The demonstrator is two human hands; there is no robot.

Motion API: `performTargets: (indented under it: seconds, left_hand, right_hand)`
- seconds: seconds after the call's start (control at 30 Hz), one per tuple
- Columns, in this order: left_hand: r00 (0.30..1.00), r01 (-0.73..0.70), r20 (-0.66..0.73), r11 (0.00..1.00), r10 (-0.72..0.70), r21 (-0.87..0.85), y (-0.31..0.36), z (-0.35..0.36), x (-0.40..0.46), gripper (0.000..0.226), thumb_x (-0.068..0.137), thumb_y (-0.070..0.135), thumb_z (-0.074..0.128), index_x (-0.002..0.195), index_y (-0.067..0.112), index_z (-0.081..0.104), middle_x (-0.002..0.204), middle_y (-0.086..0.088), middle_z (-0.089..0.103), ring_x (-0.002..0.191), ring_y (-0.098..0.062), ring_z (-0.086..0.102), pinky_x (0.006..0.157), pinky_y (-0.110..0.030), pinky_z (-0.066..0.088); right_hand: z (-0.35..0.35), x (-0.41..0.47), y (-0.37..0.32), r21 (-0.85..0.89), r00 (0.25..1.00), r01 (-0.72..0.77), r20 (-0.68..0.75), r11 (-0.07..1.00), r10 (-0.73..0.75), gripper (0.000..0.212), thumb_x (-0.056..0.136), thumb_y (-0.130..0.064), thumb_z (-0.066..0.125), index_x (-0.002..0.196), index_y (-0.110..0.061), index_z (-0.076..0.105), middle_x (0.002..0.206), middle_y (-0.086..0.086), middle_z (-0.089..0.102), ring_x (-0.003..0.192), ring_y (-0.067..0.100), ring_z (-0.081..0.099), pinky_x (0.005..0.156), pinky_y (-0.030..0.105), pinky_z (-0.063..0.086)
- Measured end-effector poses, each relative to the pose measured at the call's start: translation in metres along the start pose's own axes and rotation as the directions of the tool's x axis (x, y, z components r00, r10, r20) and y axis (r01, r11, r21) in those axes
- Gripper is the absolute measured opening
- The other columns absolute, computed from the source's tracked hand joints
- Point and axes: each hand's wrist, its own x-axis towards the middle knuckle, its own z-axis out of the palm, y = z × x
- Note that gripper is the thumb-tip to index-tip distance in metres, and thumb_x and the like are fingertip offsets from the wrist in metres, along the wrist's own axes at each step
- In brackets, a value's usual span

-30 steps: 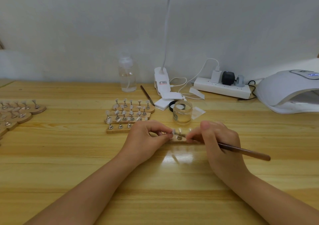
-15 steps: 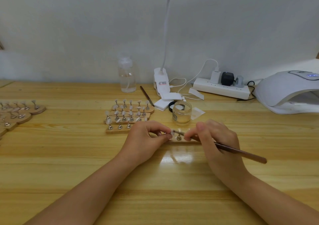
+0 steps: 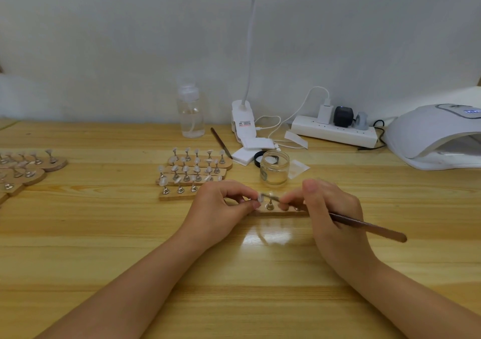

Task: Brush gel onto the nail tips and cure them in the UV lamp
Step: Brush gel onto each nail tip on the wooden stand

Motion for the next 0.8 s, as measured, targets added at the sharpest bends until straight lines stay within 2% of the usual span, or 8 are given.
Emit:
performTargets:
  seconds: [0.03, 0.17, 0.3, 0.4, 0.5, 0.6, 0.73, 0.8]
  left_hand:
    - [1.0, 0.002, 0.002, 1.0, -0.002, 0.002, 0.0, -0.0001, 0.0001, 0.025, 0.072, 0.006, 0.074, 0.068, 0.03, 0.069, 0.066, 0.016, 0.064, 0.061, 0.007, 0.053, 0.055, -0.003, 0.035]
    - [1.0, 0.025, -0.001, 1.0, -0.025, 0.003, -0.0003, 0.0001, 0.0, 0.026, 0.072, 0.008, 0.074, 0.067, 0.033, 0.068, 0.063, 0.019, 0.064, 0.061, 0.008, 0.055, 0.057, -0.003, 0.037]
    - [0.999, 0.041, 0.004, 0.999, -0.041, -0.003, -0.0007, 0.0001, 0.0001, 0.024, 0.073, 0.009, 0.074, 0.067, 0.032, 0.069, 0.06, 0.021, 0.063, 0.061, 0.007, 0.055, 0.057, -0.004, 0.038]
    - [0.999, 0.046, 0.008, 0.999, -0.046, -0.004, -0.0005, -0.0003, -0.0003, 0.028, 0.073, 0.008, 0.074, 0.066, 0.034, 0.068, 0.059, 0.023, 0.063, 0.062, 0.006, 0.056, 0.059, -0.005, 0.039]
    - [0.998, 0.055, 0.006, 0.998, -0.055, -0.012, -0.0001, -0.0002, -0.0002, 0.027, 0.073, 0.009, 0.074, 0.067, 0.034, 0.069, 0.065, 0.016, 0.065, 0.062, 0.005, 0.056, 0.059, -0.006, 0.04]
    - [0.998, 0.066, 0.007, 0.998, -0.066, -0.008, 0.0001, 0.0007, 0.0006, 0.024, 0.073, 0.01, 0.074, 0.068, 0.033, 0.069, 0.068, 0.015, 0.066, 0.064, 0.002, 0.056, 0.06, -0.007, 0.041]
    - [0.997, 0.077, -0.002, 0.997, -0.077, -0.018, -0.0001, 0.001, 0.0003, 0.026, 0.072, 0.009, 0.074, 0.067, 0.033, 0.068, 0.065, 0.017, 0.065, 0.065, -0.001, 0.058, 0.062, -0.01, 0.044]
    - [0.996, 0.084, 0.002, 0.996, -0.084, -0.016, -0.0003, 0.0012, 0.0003, 0.021, 0.072, 0.01, 0.074, 0.07, 0.03, 0.07, 0.07, 0.012, 0.068, 0.07, -0.008, 0.061, 0.066, -0.016, 0.047]
  right_hand:
    - [0.0003, 0.0004, 0.0004, -0.009, 1.0, -0.004, 0.008, 1.0, 0.004, 0.039, 0.09, -0.034, 0.036, 0.072, -0.023, 0.069, 0.066, -0.007, 0.067, 0.07, 0.007, 0.062, 0.076, 0.03, 0.046]
    - [0.0007, -0.0008, 0.0008, 0.022, 0.999, -0.034, -0.003, 0.999, 0.034, 0.043, 0.089, -0.036, 0.038, 0.063, -0.021, 0.068, 0.058, -0.005, 0.066, 0.064, 0.001, 0.061, 0.076, 0.018, 0.042]
    - [0.0005, 0.0009, 0.0001, -0.028, 1.0, -0.001, 0.001, 1.0, 0.001, 0.037, 0.089, -0.035, 0.039, 0.073, -0.022, 0.069, 0.066, -0.003, 0.067, 0.069, 0.007, 0.062, 0.072, 0.033, 0.048]
    - [0.0013, -0.0002, 0.0003, 0.02, 0.999, -0.042, 0.017, 0.999, 0.041, 0.04, 0.087, -0.038, 0.039, 0.065, -0.023, 0.069, 0.058, -0.006, 0.067, 0.065, 0.0, 0.061, 0.075, 0.025, 0.044]
    - [0.0001, -0.0004, -0.0011, -0.003, 1.0, -0.013, 0.008, 1.0, 0.013, 0.038, 0.088, -0.036, 0.038, 0.065, -0.025, 0.067, 0.058, -0.009, 0.065, 0.067, -0.002, 0.06, 0.075, 0.02, 0.041]
    - [0.0011, 0.0021, -0.0014, -0.047, 1.0, -0.002, 0.031, 0.999, 0.004, 0.032, 0.088, -0.037, 0.039, 0.071, -0.03, 0.065, 0.064, -0.013, 0.066, 0.07, -0.001, 0.06, 0.077, 0.02, 0.04]
    - [0.0005, -0.0005, 0.0001, 0.049, 0.999, -0.047, 0.015, 0.998, 0.046, 0.039, 0.088, -0.037, 0.038, 0.065, -0.026, 0.067, 0.057, -0.01, 0.066, 0.064, -0.003, 0.06, 0.075, 0.029, 0.043]
    - [0.0006, 0.0004, 0.0001, -0.007, 1.0, -0.019, 0.006, 1.0, 0.019, 0.037, 0.089, -0.037, 0.037, 0.069, -0.027, 0.067, 0.062, -0.01, 0.066, 0.069, 0.0, 0.061, 0.076, 0.024, 0.043]
